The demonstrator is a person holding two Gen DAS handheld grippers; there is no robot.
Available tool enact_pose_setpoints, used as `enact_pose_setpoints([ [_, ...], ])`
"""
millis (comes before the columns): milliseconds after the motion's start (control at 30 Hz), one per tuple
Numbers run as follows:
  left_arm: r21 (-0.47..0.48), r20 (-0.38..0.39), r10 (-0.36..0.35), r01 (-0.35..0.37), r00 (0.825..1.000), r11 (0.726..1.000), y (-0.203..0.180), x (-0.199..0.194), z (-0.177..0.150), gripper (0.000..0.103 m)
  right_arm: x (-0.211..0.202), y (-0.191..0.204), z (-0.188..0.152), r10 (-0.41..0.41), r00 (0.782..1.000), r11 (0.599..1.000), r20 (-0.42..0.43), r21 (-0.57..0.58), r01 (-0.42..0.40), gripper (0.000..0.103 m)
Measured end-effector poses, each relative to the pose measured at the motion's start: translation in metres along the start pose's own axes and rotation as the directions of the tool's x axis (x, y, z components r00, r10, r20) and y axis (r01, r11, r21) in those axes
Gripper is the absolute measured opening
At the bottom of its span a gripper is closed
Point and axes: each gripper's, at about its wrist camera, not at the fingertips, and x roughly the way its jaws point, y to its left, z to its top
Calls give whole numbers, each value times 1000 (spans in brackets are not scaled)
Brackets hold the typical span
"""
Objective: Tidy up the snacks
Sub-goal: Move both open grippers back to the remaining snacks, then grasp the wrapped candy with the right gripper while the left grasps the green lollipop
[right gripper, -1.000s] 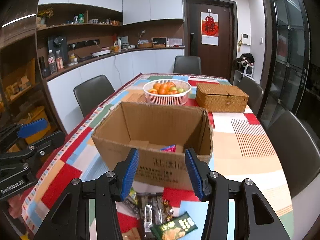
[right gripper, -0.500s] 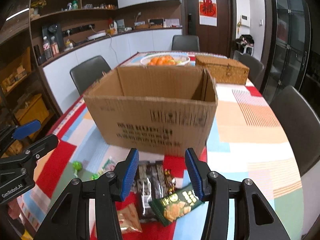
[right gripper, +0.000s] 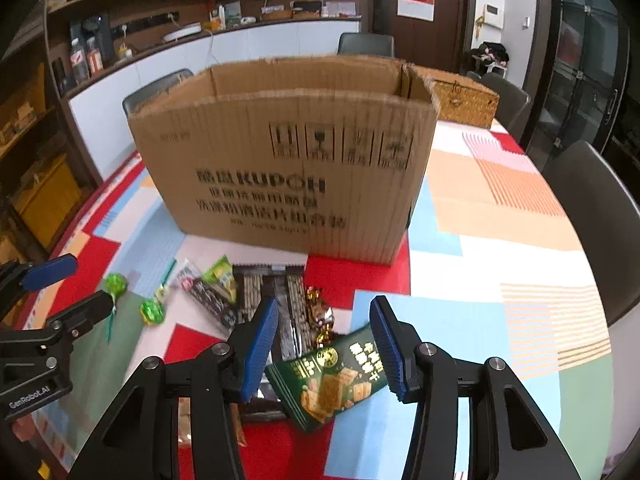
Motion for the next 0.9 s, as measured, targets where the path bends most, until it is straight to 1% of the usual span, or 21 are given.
enact_pose_setpoints([
  [200,-7,-48,-17,16,999,1000,-1,18,-6,63,16,-4,-7,5,999,1000,-47,0,-5,49],
  [300,-18,-69,-21,19,997,1000,0,28,-8,63,25,-6,-8,15,997,1000,-71,7,-15,43],
  [400,-31,-87,-27,24,996,999,2,36,-9,63,32,-5,-8,15,996,1000,-89,1,-15,40],
  [700,-50,-128,-48,42,991,998,3,56,-12,47,46,-7,-5,2,995,1000,-102,3,-1,31],
  [767,-58,-130,-51,44,990,997,4,58,-12,40,48,-8,-5,4,995,1000,-103,0,-4,30],
  [867,-67,-138,-63,54,988,996,4,63,-11,33,50,-10,-5,3,995,1000,-104,-3,-4,29],
  [900,-69,-141,-70,60,988,996,4,64,-11,32,51,-10,-4,4,994,1000,-105,-2,-4,29],
])
